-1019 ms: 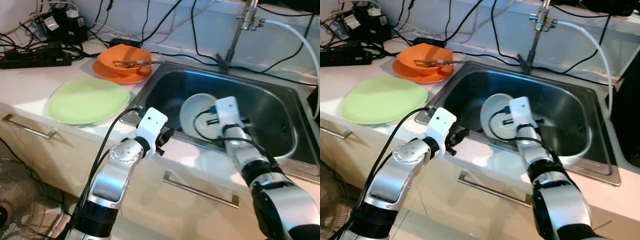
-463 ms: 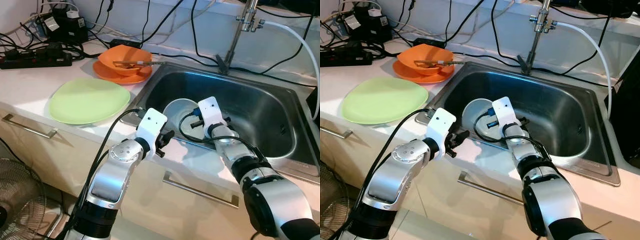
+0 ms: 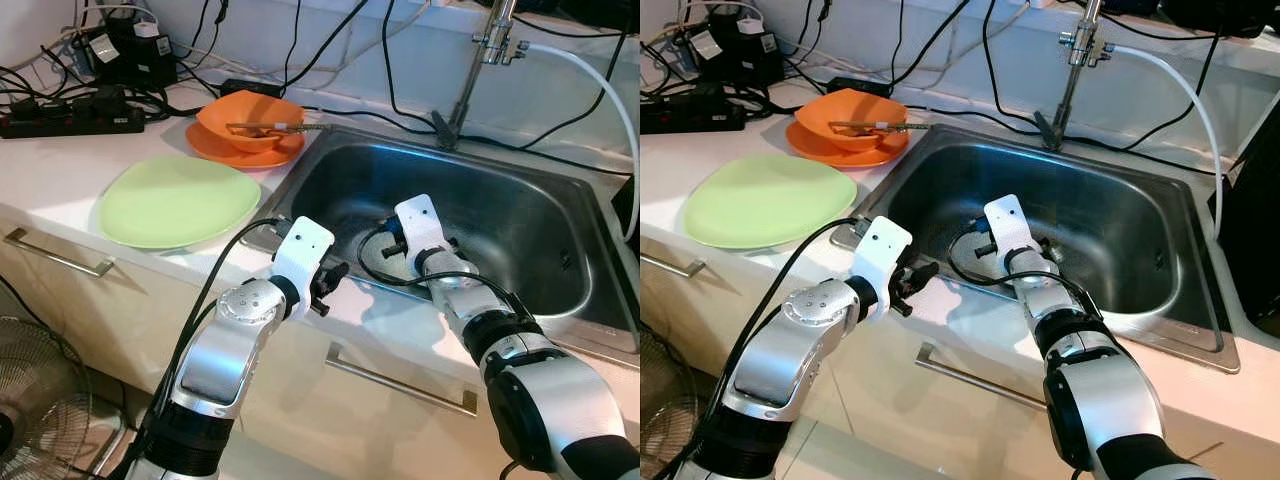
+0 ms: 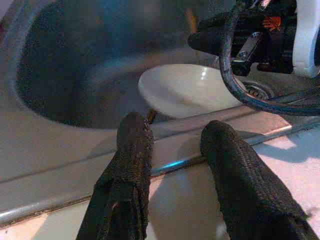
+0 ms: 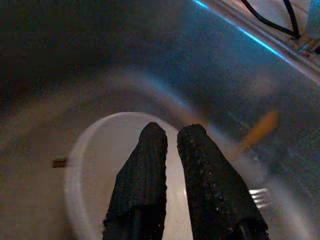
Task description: Kitchen organization
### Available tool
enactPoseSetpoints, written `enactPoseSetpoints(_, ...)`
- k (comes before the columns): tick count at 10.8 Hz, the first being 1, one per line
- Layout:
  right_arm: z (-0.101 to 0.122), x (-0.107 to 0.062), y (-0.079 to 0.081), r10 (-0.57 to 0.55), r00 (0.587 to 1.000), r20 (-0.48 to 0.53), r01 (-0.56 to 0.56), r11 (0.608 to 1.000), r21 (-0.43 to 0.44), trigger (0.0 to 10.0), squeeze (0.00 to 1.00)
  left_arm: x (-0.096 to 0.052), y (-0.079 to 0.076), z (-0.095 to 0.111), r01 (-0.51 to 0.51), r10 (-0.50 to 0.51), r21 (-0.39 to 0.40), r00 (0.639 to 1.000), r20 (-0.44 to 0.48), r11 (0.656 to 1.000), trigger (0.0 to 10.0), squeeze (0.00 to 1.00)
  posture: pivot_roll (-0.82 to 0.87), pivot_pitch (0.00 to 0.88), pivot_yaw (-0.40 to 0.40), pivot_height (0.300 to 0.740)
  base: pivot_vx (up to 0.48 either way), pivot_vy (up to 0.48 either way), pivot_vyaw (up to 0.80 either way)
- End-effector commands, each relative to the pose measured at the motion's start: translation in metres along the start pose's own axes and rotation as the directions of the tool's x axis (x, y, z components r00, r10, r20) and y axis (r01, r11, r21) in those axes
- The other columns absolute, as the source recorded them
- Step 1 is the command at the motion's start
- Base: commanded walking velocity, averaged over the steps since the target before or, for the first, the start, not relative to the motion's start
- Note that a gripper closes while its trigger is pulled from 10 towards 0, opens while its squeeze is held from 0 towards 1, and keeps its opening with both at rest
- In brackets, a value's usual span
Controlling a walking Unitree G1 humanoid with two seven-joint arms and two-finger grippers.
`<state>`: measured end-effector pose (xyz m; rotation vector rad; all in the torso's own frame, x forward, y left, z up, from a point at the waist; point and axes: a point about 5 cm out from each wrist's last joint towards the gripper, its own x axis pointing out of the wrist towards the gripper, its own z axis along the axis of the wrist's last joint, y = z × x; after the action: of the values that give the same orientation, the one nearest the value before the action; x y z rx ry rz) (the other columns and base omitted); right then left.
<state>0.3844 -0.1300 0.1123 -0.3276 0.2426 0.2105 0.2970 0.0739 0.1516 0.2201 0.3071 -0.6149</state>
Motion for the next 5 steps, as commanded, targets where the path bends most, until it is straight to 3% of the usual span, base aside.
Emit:
enactPoseSetpoints(1,-0.002,0.000,-0.002,0.005,1.000,-0.029,-0.005,1.000,0.006,10.0,0.00,0.002,-0.003,-0.013,0.016,-0.018,-0.024,0.997,-0.071,1.000,10.0,0.00,0.28,0.000,-0.079,0.740,0.000,0.000,0.00)
enactPoseSetpoints(3,0.007,0.001,-0.005,-0.013,1.000,0.014,0.013,1.000,0.009,10.0,0.00,0.002,-0.001,-0.009,-0.012,0.012,-0.010,0.999,-0.032,1.000,10.0,0.00,0.28,0.000,-0.081,0.740,0.000,0.000,0.00)
enactPoseSetpoints(5,0.034,0.002,-0.013,-0.043,0.984,0.173,0.026,0.995,0.099,10.0,0.00,0.001,0.018,0.003,-0.176,0.174,0.010,0.979,0.106,0.984,10.0,0.00,0.27,0.001,-0.081,0.740,0.000,0.000,0.00)
